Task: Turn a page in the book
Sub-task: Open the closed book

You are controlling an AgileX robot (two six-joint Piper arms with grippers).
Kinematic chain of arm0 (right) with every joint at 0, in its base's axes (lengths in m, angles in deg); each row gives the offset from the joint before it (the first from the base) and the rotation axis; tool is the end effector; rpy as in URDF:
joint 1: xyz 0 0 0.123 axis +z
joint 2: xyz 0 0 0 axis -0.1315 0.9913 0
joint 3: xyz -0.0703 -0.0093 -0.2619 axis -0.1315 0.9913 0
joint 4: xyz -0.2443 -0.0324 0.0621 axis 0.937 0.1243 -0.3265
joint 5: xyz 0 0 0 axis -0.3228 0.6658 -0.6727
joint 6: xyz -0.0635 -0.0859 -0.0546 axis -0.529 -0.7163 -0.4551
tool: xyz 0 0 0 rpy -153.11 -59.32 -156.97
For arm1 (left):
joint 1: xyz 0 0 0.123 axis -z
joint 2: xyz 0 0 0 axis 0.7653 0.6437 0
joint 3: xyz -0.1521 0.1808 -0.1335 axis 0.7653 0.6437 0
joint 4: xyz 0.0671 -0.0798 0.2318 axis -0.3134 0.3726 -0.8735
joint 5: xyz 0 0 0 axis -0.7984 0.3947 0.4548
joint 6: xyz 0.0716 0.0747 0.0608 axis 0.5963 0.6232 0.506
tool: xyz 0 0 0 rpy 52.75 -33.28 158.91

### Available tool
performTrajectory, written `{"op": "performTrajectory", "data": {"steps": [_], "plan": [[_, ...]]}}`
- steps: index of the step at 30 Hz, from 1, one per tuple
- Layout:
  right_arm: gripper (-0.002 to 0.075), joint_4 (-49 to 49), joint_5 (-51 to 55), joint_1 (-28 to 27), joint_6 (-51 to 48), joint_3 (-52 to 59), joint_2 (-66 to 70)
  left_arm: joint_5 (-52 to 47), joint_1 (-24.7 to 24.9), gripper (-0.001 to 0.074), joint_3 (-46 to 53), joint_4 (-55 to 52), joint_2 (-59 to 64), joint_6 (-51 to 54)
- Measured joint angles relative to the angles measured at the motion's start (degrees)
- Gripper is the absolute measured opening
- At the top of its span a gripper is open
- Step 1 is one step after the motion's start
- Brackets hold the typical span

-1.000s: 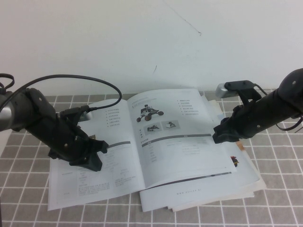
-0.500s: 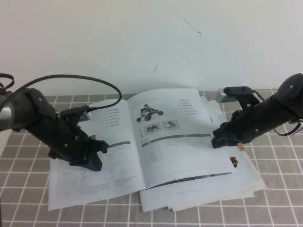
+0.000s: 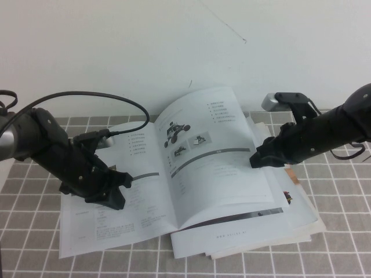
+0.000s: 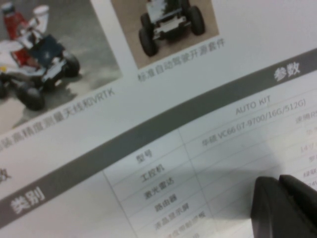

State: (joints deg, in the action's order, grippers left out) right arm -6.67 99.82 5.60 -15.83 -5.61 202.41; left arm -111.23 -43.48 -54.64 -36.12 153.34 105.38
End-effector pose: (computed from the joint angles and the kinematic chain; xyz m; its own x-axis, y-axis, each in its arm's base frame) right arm 0.4131 0.1533 0.1155 -0.8111 -0.2486 -0.5294 -0.4817 0.7975 0.3634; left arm 0.3810 -0.0893 0.1019 -0.9750 0.0823 -0.2062 0.1572 0.9118 -0.3793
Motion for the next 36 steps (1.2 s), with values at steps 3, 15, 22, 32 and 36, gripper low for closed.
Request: {"op": "performTrajectory", "data": {"steps": [3, 15, 22, 32, 36], "plan": [[0.0213, -2.1, 0.2, 0.0, -1.4, 0.0, -0.9, 0.0, 0.0, -0.0004, 0.0, 0.0, 0.0, 0.3], [0.0213, -24.6, 8.5, 0.0, -18.9, 0.0, -1.1, 0.0, 0.0, -0.0004, 0.0, 0.0, 0.0, 0.3], [0.0213, -37.7, 17.9, 0.0, -31.0, 0.0, -1.1, 0.0, 0.0, -0.0004, 0.0, 0.0, 0.0, 0.3], [0.0213, -40.9, 23.0, 0.0, -35.2, 0.0, -1.2, 0.0, 0.0, -0.0004, 0.0, 0.0, 0.0, 0.3], [0.0213, -43.1, 27.3, 0.0, -36.6, 0.0, -1.2, 0.0, 0.0, -0.0004, 0.0, 0.0, 0.0, 0.3]]}}
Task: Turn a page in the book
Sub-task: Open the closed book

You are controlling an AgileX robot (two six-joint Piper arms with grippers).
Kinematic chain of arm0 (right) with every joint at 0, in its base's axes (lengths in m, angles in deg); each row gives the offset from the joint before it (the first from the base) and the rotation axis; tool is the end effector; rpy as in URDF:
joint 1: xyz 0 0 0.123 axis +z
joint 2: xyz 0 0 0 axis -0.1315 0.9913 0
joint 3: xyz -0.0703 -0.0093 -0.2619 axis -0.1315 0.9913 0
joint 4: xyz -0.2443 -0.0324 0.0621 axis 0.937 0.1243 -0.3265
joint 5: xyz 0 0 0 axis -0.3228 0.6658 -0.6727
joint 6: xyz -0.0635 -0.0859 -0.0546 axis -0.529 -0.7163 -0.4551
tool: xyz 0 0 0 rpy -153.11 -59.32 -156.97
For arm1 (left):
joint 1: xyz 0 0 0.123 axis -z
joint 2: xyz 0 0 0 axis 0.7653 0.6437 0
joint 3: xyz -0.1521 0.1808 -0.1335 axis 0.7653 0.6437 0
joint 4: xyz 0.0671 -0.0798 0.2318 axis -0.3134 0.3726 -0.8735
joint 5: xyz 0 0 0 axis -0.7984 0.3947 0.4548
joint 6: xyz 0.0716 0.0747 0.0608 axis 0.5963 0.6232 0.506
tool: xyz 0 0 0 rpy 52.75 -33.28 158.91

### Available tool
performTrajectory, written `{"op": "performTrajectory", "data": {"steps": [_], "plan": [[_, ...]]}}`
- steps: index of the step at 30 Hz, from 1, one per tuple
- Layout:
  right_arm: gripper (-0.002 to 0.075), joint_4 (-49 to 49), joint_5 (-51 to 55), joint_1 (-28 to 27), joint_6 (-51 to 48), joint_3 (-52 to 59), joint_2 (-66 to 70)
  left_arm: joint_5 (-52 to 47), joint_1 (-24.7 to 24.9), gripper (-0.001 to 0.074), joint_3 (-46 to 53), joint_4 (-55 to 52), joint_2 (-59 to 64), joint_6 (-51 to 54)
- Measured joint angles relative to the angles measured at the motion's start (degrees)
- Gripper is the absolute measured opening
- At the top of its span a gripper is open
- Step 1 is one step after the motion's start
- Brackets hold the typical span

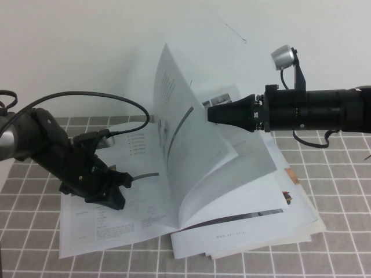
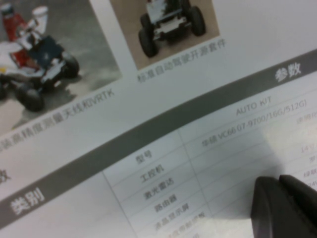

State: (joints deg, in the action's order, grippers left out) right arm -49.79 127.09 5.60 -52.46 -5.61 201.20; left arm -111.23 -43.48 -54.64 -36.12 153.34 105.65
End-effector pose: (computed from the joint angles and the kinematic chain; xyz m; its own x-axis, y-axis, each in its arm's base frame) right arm 0.3963 0.2020 0.1924 -0.6192 -0.0241 -0.7849 -0.7575 0.2817 0.5890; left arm 0.3810 -0.0893 0.1019 -0.9743 0.0866 -0.2080 0.1618 0.9114 -0.3783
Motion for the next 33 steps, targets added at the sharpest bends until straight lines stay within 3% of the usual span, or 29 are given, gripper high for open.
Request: {"op": "performTrajectory", "data": {"steps": [19, 27, 33], "plan": [[0.0213, -1.0, 2.1, 0.5, 1.4, -0.3, 0.0, 0.0, 0.0, -0.0004, 0.0, 0.1, 0.0, 0.0], [0.0213, 1.9, -0.6, 6.7, 1.7, -0.4, 0.0, 0.0, 0.0, -0.0004, 0.0, 0.5, 0.0, 0.0], [0.0213, 1.4, -0.6, 7.5, 0.9, -0.4, 0.0, 0.2, 0.0, -0.0004, 0.0, 0.9, -0.6, 0.1]]}}
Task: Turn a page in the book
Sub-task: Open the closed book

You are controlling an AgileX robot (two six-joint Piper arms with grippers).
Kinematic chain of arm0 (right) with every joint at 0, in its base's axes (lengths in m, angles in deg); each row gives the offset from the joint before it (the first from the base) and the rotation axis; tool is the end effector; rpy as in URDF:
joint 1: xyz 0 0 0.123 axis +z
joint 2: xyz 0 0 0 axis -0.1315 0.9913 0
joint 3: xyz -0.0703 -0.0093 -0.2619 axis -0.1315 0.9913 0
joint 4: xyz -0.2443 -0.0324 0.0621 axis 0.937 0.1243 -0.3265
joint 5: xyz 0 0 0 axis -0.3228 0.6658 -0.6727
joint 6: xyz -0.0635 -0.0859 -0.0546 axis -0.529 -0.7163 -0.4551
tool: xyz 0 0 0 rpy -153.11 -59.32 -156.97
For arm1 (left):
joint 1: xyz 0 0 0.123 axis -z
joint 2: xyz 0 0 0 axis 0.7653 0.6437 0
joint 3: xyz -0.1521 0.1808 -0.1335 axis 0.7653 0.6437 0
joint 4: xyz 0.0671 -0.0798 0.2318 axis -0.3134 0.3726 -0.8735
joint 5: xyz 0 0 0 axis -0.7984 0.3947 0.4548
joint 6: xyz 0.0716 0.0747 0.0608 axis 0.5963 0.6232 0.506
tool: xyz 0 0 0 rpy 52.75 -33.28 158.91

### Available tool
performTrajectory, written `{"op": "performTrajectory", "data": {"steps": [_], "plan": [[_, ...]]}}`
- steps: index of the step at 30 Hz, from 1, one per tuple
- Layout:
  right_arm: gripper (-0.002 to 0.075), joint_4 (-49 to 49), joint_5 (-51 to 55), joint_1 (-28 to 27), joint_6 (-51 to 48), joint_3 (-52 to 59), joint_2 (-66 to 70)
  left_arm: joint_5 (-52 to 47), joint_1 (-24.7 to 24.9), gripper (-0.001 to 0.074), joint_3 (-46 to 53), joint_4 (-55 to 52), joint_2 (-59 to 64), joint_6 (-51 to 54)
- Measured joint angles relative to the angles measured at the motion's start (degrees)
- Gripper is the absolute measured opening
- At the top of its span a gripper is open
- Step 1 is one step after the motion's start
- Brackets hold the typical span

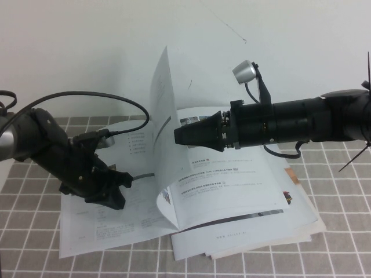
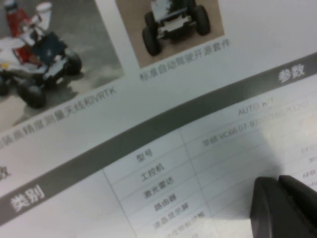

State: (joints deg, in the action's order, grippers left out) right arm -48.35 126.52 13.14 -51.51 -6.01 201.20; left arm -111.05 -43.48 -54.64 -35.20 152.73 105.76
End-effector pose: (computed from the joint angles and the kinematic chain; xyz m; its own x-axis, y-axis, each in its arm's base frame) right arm 0.3668 0.2520 0.1915 -0.6112 -0.1234 -0.7818 -0.7878 0.1902 0.5859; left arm 0.3819 -0.0904 0.1067 -0.9723 0.0747 -0.2214 0.1581 0.9080 -0.3879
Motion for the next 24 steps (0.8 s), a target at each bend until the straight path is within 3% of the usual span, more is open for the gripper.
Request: {"op": "performTrajectory", "data": {"steps": [6, 16, 24], "plan": [[0.0213, -0.7, 3.1, 0.0, 0.0, -0.7, 0.0, 0.8, 0.0, -0.0004, -0.4, -1.3, -2.5, 0.1], [0.0213, -0.8, 4.2, 0.4, 3.3, -6.1, 0.0, -2.9, 0.0, -0.0004, -11.3, -1.5, -15.7, -0.6], [0.0213, 2.3, 0.3, 6.3, 4.7, -7.5, 0.0, -5.8, 0.0, -0.0004, -18.2, -1.5, -21.9, -0.5]]}}
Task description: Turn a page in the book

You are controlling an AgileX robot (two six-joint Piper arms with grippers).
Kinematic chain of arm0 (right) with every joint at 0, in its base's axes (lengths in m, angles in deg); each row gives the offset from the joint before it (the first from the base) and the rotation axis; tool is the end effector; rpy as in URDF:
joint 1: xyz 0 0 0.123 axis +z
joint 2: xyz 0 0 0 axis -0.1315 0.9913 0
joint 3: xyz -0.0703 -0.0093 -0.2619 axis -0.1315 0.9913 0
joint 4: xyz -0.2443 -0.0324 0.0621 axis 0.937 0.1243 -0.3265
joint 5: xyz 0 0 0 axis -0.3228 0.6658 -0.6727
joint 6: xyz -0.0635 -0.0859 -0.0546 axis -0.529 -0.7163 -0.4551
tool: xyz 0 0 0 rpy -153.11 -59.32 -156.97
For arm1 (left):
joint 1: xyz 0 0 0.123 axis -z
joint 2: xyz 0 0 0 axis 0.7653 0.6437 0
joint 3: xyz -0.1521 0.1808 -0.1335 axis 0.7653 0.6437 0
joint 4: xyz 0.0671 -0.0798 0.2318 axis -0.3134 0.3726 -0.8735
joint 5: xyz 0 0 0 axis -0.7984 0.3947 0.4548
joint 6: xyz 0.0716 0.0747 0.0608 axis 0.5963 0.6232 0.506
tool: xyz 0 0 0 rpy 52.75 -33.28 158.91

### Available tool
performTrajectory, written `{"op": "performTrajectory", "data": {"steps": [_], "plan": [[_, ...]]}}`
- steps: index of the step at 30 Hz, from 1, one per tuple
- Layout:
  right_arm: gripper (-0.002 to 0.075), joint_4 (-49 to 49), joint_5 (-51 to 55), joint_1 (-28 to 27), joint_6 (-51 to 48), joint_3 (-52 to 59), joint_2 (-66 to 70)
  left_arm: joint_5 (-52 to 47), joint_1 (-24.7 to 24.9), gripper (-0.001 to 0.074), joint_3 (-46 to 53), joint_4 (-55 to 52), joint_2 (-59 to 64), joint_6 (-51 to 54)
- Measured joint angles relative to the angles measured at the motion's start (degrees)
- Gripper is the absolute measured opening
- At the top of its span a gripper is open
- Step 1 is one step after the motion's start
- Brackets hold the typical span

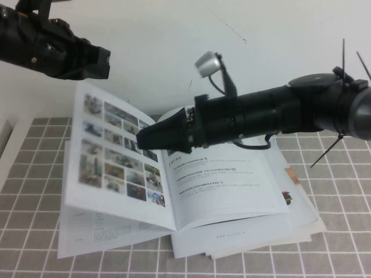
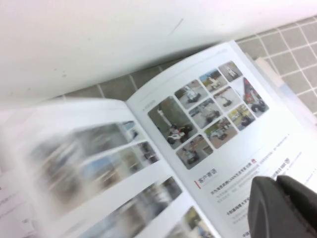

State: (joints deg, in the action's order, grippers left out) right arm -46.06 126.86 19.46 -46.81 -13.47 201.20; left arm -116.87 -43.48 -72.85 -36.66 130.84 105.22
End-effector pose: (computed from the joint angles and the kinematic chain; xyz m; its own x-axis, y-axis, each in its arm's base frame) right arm 0.3497 0.2980 0.2245 -0.5522 -0.1721 -0.8158 -0.8332 0.0786 0.5474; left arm 0.3778 -0.0926 0.3495 -0.6661 0.0880 -0.7406 0.4135 0.8700 -0.2684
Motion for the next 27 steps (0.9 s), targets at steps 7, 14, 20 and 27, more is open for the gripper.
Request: {"op": "performTrajectory", "data": {"steps": [7, 14, 20, 27], "plan": [[0.0213, 6.1, -4.9, 2.3, 1.3, 0.0, -0.4, -5.0, 0.0, -0.0004, -0.7, 0.0, -0.3, 1.2], [0.0188, 10.9, -5.0, -6.3, 4.9, -3.1, -8.1, -7.5, 0.0, -0.0004, -0.7, -0.2, -4.9, 1.6], [0.0045, 19.6, -3.8, -13.6, 12.0, -5.2, -18.7, -9.6, 0.0, -0.0004, -0.7, -1.2, -13.1, 1.6], [0.0004, 40.9, -3.5, -15.2, 24.8, -5.5, -30.5, -12.3, 0.0, -0.0004, 0.4, -7.0, -20.5, -1.0]]}}
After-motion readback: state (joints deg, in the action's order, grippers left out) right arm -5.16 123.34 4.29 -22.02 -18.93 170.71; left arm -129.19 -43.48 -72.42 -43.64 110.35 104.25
